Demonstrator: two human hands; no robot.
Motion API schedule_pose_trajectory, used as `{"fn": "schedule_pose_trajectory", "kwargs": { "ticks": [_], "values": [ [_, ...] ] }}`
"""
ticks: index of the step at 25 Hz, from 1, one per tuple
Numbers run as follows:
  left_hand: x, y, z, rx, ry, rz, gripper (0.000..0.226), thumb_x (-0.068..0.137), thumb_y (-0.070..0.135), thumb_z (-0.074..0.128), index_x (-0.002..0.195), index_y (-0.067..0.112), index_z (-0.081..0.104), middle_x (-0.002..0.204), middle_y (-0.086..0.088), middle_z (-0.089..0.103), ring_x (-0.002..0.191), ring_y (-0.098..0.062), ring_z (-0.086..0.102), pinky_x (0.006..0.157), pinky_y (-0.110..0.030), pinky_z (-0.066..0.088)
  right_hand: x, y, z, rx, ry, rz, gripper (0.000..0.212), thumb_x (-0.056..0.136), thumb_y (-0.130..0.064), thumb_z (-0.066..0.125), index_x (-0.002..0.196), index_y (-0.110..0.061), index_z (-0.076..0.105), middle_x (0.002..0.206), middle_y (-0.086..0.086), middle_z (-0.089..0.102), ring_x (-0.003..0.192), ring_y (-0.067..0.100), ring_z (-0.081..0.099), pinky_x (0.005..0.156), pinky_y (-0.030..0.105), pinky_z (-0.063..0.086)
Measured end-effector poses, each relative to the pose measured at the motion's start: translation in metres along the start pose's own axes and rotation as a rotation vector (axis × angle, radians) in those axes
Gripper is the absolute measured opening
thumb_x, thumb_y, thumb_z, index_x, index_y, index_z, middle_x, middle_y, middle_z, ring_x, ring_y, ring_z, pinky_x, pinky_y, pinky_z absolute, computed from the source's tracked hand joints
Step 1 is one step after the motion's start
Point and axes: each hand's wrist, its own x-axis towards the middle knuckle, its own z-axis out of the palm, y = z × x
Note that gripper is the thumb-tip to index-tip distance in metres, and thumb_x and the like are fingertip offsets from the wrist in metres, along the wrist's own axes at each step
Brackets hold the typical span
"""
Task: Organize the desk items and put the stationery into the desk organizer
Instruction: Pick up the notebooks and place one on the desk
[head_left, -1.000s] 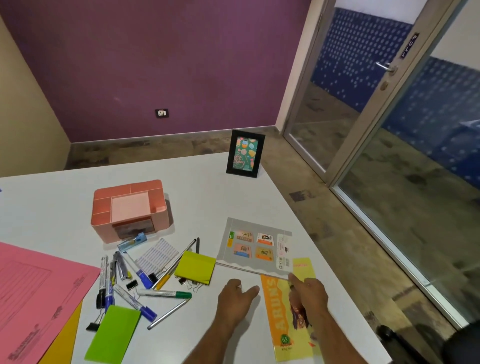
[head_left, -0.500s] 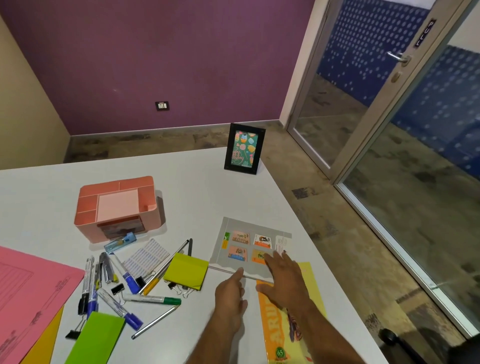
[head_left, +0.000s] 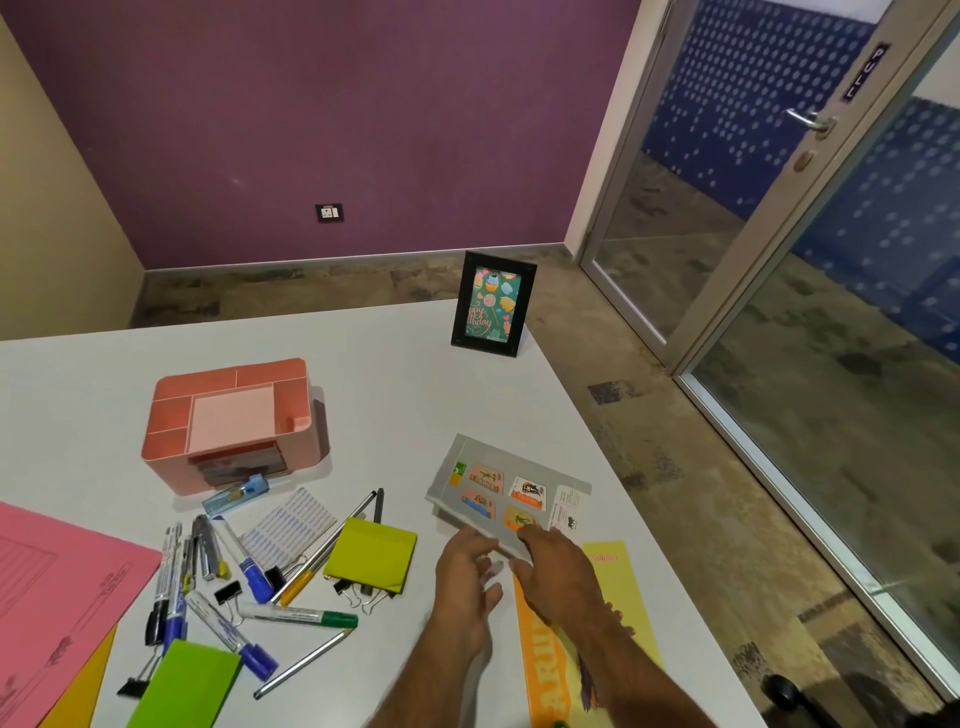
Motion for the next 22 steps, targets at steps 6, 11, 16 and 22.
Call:
{"fn": "schedule_pose_trajectory", "kwargs": {
  "ticks": [6,11,16,22],
  "values": [
    [0.007,0.030,0.006,0.176,-0.056,0.130,0.032,0.091,0.007,0.058,0.118,0.023,0.060,0.115,-0.009,0.064,0.094,-0.021,0.062,0.080,-0.039,0.054,0.013,-0.006,-0.023,-0.012,0.334,0.015,0.024,0.082,-0.005,0.066,0.104,-0.014,0.069,0.087,0.008,0.076,0.077,0.032,0.071,0.064,0.037,0.056],
    [0.013,0.053,-0.010,0.388,0.036,0.282,0.042,0.085,0.018,0.072,0.122,0.024,0.054,0.134,-0.006,0.056,0.116,-0.022,0.057,0.090,-0.036,0.047,0.014,-0.010,-0.059,0.115,0.641,-0.033,0.020,0.083,-0.003,0.064,0.101,-0.008,0.070,0.081,0.010,0.073,0.067,0.035,0.067,0.059,0.038,0.054],
    [0.004,0.076,-0.026,0.399,0.074,0.386,0.078,0.082,0.019,0.077,0.147,0.015,0.035,0.146,-0.006,0.045,0.133,-0.025,0.046,0.108,-0.044,0.042,0.011,-0.031,-0.076,0.906,0.480,0.077,0.023,0.103,-0.021,0.044,0.106,-0.011,0.065,0.091,0.005,0.073,0.080,0.024,0.070,0.066,0.040,0.059],
    [0.001,0.083,-0.046,0.250,-0.097,0.346,0.026,0.090,0.005,0.065,0.113,0.017,0.062,0.111,-0.015,0.072,0.098,-0.038,0.070,0.089,-0.056,0.055,0.004,-0.043,-0.060,1.200,0.149,0.280,0.025,0.103,-0.019,0.045,0.111,-0.018,0.069,0.096,0.007,0.077,0.083,0.026,0.074,0.074,0.045,0.061]
  ]
}}
